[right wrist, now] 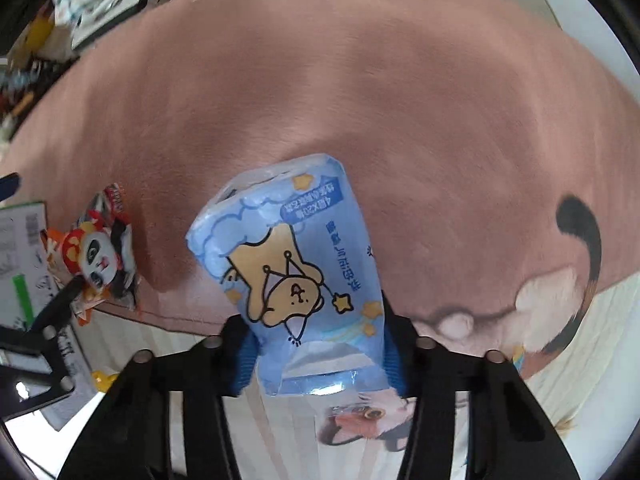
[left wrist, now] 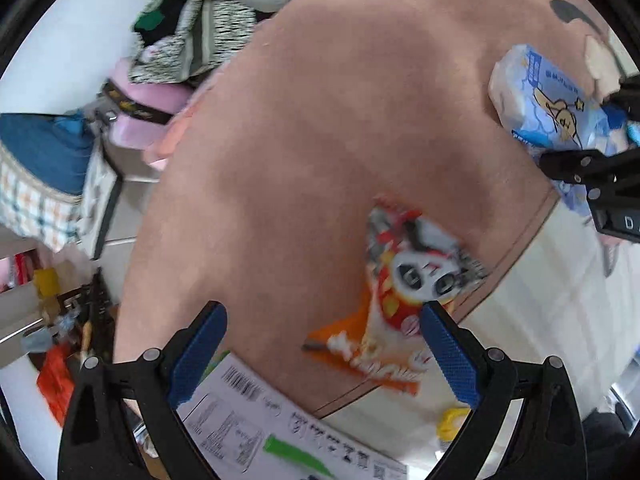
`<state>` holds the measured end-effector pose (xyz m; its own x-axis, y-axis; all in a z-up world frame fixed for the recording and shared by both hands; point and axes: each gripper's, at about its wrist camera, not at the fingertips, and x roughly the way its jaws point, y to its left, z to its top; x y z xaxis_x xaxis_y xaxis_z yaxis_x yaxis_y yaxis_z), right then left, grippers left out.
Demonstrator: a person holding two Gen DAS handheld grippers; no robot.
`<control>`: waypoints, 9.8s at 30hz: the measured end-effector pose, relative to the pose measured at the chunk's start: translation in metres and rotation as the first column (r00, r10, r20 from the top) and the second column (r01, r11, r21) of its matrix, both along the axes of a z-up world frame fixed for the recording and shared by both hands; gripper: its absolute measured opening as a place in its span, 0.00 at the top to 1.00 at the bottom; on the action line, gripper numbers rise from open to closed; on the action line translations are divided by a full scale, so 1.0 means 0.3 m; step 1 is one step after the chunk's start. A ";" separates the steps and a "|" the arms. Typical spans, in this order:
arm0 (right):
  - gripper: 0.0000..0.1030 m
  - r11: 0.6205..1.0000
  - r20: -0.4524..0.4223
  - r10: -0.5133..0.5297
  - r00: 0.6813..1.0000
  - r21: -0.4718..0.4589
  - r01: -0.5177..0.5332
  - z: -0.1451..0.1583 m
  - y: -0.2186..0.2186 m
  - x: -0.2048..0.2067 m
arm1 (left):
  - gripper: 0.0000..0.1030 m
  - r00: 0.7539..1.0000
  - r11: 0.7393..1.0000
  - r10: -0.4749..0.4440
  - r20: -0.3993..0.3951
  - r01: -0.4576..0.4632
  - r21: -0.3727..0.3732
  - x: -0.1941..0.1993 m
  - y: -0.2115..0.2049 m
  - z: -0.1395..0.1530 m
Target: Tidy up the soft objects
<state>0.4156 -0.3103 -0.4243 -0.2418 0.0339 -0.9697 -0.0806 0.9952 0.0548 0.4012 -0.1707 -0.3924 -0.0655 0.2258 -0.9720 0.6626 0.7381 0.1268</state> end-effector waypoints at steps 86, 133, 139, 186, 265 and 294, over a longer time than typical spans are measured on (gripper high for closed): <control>0.22 0.987 -0.005 0.029 1.000 0.159 -0.028 0.229 1.409 -0.649 | 0.44 0.605 0.583 0.770 -0.203 -0.796 -0.164 -0.617 1.351 0.202; 0.00 0.990 0.387 -0.095 0.917 0.131 0.048 0.885 0.727 -0.927 | 0.03 0.716 0.770 0.634 0.292 -0.550 -0.325 -0.783 0.797 0.806; 0.00 0.971 0.343 -0.240 0.908 0.075 0.228 0.807 0.335 -0.913 | 0.03 0.883 0.884 0.447 0.144 -0.411 -0.223 -0.633 0.413 0.571; 0.87 0.953 0.112 -0.294 0.949 0.104 0.283 0.309 -0.266 -0.501 | 0.57 0.797 0.766 0.602 -0.035 -0.590 -0.256 -0.577 0.244 0.372; 0.00 0.995 0.370 0.096 0.924 -0.009 -0.100 0.710 1.163 -0.684 | 0.04 0.528 0.593 0.805 0.269 -0.716 -0.369 -0.803 1.245 0.782; 0.00 0.988 0.703 0.087 0.706 0.031 -0.153 1.504 0.976 -1.217 | 0.04 0.454 0.615 0.788 0.416 -0.594 -0.518 -1.224 1.097 1.349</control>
<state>0.0504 -0.0174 0.0270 0.4949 0.1379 -0.8580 -0.2467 0.9690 0.0135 0.0339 0.1583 0.0123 0.4819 0.0985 -0.8706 -0.2217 0.9750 -0.0124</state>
